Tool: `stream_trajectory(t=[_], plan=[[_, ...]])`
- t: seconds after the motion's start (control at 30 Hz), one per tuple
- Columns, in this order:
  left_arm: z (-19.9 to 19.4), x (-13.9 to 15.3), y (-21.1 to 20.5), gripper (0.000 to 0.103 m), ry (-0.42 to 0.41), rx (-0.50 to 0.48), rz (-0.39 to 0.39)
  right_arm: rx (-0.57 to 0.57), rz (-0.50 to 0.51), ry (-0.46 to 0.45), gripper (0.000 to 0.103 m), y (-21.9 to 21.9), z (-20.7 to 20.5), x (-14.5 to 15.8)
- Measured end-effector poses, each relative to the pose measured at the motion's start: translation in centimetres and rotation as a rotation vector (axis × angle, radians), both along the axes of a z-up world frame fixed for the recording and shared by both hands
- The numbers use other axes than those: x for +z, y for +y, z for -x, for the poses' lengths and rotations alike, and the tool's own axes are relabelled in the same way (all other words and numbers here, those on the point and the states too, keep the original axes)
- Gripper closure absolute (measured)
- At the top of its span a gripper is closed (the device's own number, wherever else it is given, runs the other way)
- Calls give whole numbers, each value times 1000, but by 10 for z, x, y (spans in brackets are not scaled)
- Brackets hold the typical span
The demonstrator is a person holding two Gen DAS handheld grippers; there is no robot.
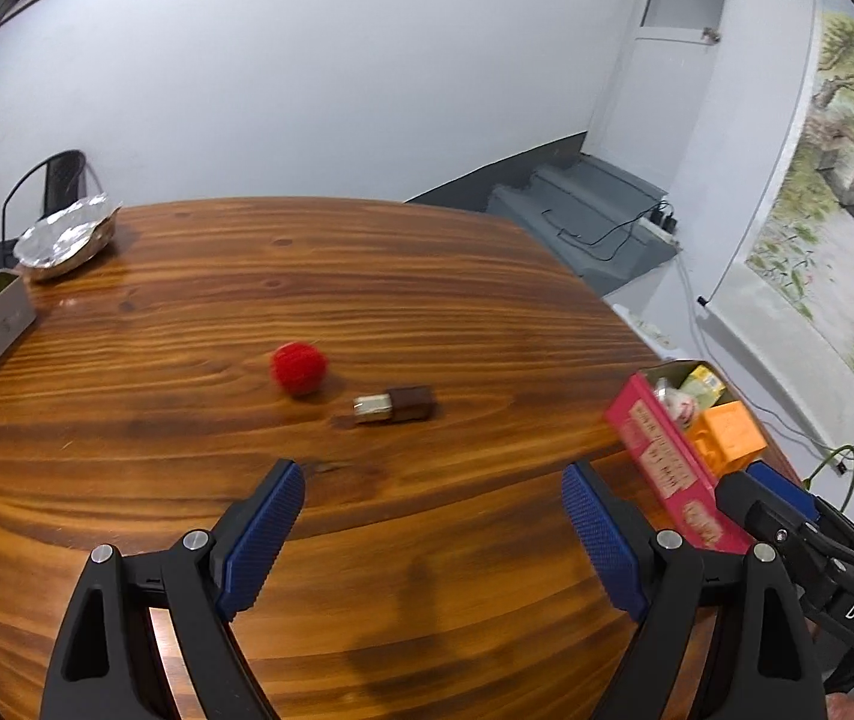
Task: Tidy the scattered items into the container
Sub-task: 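Move both tools back toward the red pompom and brown bottle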
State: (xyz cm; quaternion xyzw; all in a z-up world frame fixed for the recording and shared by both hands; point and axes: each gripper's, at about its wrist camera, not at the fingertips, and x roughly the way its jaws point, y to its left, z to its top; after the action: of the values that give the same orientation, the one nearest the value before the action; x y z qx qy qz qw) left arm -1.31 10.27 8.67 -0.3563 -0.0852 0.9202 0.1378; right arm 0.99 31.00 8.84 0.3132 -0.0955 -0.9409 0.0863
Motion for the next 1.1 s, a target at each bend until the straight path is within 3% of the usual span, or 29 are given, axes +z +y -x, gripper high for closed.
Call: stream_trajectory(t=[0.43,0.67,0.87,1.1], plan=[[9,-21,-66,13,-42,98,-31,31,-67,-98,19,-41,43,-34],[18,-33,-87,13,-70,132,-26,108,-167,-105,19,-78,70,-51],[24,-43,-92,13,-96,140,-19,199,-210,-134,19,-110,103,-65],[28,-52,-91,13,-120,126,-6,203,-186,-231,19,-124,145,-89]])
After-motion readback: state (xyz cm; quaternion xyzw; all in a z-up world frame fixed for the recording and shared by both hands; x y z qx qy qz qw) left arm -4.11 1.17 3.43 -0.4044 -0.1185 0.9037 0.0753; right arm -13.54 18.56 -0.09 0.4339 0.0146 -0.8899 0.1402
